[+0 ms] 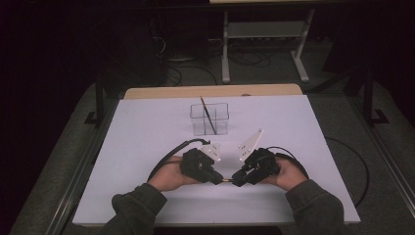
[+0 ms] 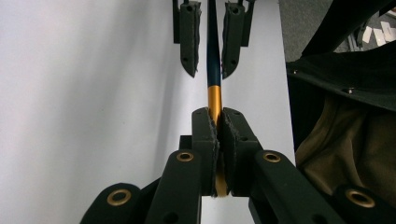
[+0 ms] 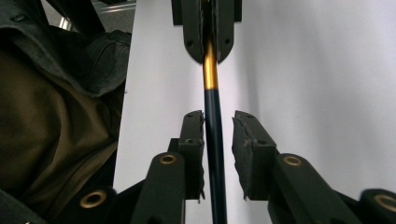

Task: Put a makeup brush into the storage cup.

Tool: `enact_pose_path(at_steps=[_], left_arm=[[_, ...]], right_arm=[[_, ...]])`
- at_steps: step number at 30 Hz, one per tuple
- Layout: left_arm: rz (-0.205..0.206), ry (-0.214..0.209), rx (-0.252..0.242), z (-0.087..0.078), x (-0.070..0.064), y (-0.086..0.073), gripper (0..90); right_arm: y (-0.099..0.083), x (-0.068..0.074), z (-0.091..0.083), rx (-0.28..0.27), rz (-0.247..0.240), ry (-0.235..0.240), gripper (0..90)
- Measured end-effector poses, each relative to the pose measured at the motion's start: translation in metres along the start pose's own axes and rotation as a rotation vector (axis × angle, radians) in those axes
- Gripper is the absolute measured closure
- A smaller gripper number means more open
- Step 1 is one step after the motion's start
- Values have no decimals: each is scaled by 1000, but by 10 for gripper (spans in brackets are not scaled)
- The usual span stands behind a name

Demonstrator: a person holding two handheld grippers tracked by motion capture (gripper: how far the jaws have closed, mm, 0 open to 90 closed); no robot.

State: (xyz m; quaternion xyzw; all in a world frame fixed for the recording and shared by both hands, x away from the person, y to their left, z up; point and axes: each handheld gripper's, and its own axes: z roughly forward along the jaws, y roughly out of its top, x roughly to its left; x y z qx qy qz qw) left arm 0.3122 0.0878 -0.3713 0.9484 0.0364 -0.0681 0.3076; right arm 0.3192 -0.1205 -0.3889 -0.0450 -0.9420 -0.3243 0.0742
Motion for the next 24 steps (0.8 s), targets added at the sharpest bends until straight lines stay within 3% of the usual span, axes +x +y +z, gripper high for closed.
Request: enact_pose_path(at_steps=[5,9,20,24], left_arm=[[18,16,30,-2,-1,4,841],[12,19,25,-5,-1,6,841],[14,18,16,-7,-3,11,839],[-7,22,4,-9,-3,11,770]], right_arm=[[13,1,0,15,-26,2,736],[21,1,0,31,-40,10,785],[23,2,4,52,-46,20,822],[22,1,4,56,-41,29,825]])
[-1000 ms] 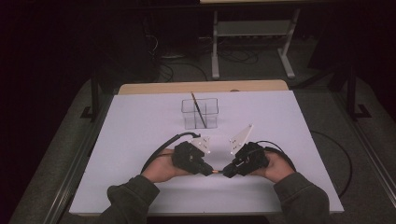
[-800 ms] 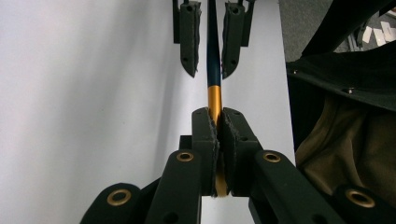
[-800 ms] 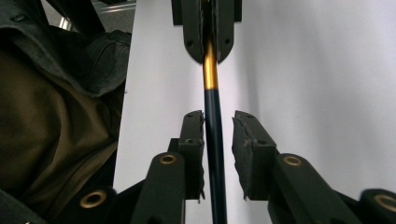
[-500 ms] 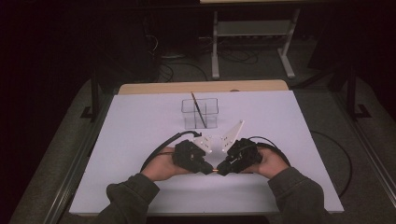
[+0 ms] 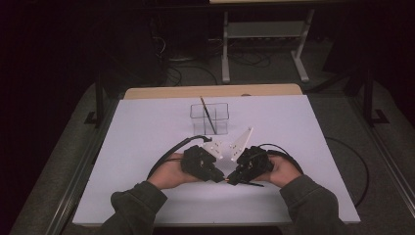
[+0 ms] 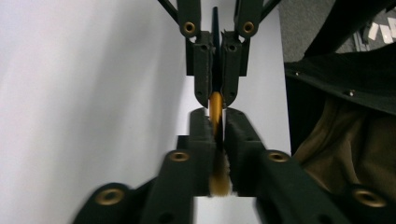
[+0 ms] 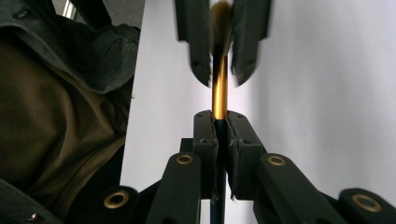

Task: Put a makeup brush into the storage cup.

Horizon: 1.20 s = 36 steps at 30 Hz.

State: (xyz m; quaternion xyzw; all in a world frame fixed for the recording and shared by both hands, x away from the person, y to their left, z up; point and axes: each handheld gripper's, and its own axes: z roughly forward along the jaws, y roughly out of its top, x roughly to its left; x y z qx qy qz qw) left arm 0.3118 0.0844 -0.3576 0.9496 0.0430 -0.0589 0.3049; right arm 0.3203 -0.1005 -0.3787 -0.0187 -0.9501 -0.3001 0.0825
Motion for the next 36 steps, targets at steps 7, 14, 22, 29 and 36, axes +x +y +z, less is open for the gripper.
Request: enact_pose_path(at_steps=[7,14,22,29,36], left_arm=[[-31,33,-51,-14,1,-7,623],[-82,63,-97,-26,2,-21,541],[-109,51,-121,-26,3,-28,490],[-101,19,-110,-18,3,-21,550],[-89,11,-114,-17,5,-19,736]], right_arm=[[-7,-5,-3,-20,34,-6,825],[-12,-9,-9,-42,56,-8,826],[-11,-11,-10,-64,64,-17,825],[-4,-8,-5,-70,39,-26,826],[1,-5,-4,-82,15,-37,825]])
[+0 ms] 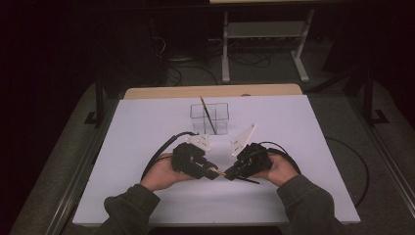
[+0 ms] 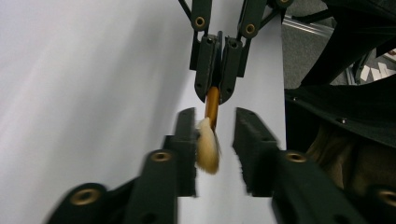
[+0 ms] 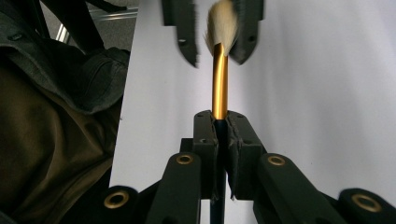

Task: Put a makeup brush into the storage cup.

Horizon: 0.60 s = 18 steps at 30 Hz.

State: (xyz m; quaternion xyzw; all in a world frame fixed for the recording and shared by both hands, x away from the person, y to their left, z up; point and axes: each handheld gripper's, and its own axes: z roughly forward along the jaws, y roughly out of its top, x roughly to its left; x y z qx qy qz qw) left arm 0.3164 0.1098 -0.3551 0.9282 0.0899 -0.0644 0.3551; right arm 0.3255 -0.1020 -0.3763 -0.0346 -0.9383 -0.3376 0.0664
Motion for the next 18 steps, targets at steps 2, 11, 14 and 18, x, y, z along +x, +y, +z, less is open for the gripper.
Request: enact_pose_path(at_steps=[2,11,14,18], left_arm=[[2,7,-1,-1,0,0,799],[16,-5,-3,-8,-2,5,860],[20,-4,-9,-12,-3,8,862],[29,1,-11,-19,-3,11,864]], right_arm=[[0,0,1,-3,-3,4,825],[6,2,3,6,-13,8,815],[10,3,2,22,-28,2,814],[17,2,-2,25,-39,2,811]])
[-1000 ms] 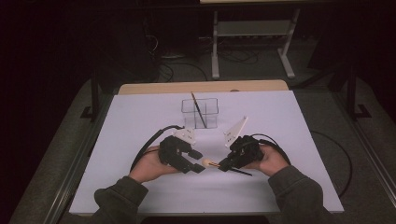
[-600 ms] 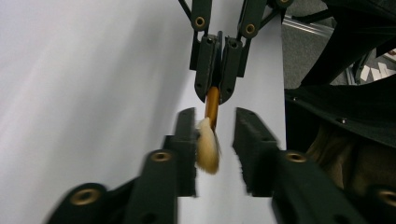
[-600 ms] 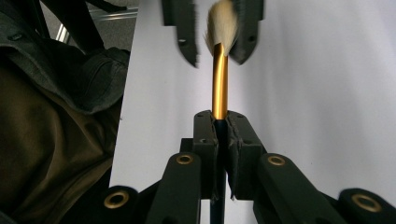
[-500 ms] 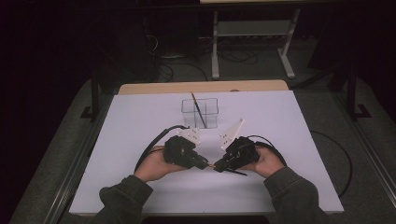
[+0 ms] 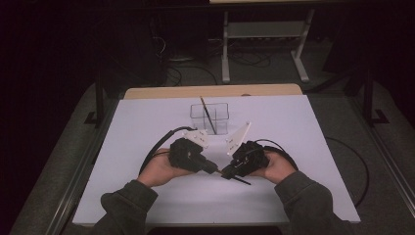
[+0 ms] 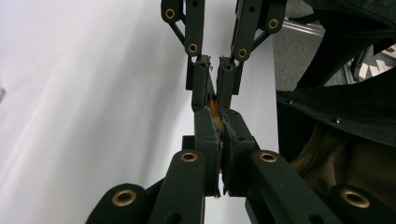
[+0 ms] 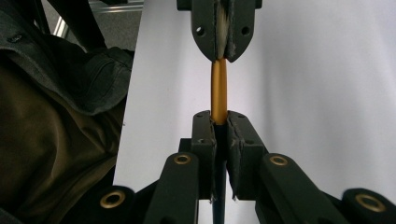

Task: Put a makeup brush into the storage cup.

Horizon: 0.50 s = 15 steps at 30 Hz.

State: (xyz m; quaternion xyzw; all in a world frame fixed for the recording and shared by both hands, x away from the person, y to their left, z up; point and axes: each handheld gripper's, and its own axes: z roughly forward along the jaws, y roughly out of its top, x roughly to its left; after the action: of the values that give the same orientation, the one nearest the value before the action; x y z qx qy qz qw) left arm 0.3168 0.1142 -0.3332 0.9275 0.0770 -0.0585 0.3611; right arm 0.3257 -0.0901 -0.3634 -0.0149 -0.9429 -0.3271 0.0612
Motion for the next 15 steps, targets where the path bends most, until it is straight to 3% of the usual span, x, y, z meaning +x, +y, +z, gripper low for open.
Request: enact_pose_path(at_steps=[15], left_arm=[[9,10,5,-10,0,3,869]], right_arm=[[14,-4,-3,12,-27,6,811]])
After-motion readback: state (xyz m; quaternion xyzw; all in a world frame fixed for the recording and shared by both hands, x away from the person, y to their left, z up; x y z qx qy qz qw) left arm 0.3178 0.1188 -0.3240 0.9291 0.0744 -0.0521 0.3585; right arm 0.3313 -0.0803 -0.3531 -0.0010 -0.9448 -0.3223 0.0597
